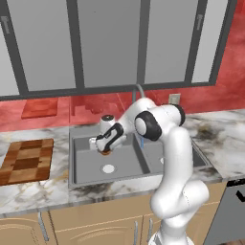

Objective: Pick the tangerine from the sink and place it on the cutting board to airdry. Then turn off the sink faucet.

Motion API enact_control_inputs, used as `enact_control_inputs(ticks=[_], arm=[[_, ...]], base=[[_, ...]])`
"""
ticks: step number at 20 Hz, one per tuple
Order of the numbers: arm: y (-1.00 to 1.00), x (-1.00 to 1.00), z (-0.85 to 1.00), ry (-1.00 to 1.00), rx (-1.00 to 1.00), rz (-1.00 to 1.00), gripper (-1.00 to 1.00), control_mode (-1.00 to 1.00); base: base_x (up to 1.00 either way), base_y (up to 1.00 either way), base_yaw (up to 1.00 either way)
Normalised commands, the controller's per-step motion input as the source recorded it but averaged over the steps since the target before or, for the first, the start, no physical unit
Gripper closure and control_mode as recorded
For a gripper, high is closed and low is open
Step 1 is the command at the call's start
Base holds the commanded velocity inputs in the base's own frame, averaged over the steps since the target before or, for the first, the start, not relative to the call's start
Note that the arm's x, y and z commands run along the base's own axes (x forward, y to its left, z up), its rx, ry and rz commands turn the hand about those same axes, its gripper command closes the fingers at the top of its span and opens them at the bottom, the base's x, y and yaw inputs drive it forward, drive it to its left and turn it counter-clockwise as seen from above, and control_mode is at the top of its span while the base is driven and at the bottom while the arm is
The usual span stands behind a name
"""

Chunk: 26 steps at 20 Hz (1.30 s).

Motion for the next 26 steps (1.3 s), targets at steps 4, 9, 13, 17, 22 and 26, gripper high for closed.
enact_control_inputs(ticks=[4, 9, 13, 17, 22, 26], arm=[[0.00, -0.43, 0.81, -0.09, 0.01, 0.00, 1.00, -1.00], [0.00, -0.36, 0.81, -0.06, 0.01, 0.03, 1.00, -1.00], [0.02, -0.34, 0.74, -0.05, 0.03, 0.08, 1.00, -1.00], [0.11, -0.34, 0.71, -0.01, 0.04, 0.08, 1.00, -1.00], [0.15, -0.43, 0.60, 0.00, 0.03, 0.09, 1.00, -1.00], [0.13, -0.57, 0.45, 0.00, 0.01, 0.09, 1.00, -1.00]], base=[[0.00, 0.00, 0.00], [0.00, 0.00, 0.00], [0.00, 0.00, 0.00], [0.00, 0.00, 0.00], [0.00, 0.00, 0.00], [0.00, 0.00, 0.00]])
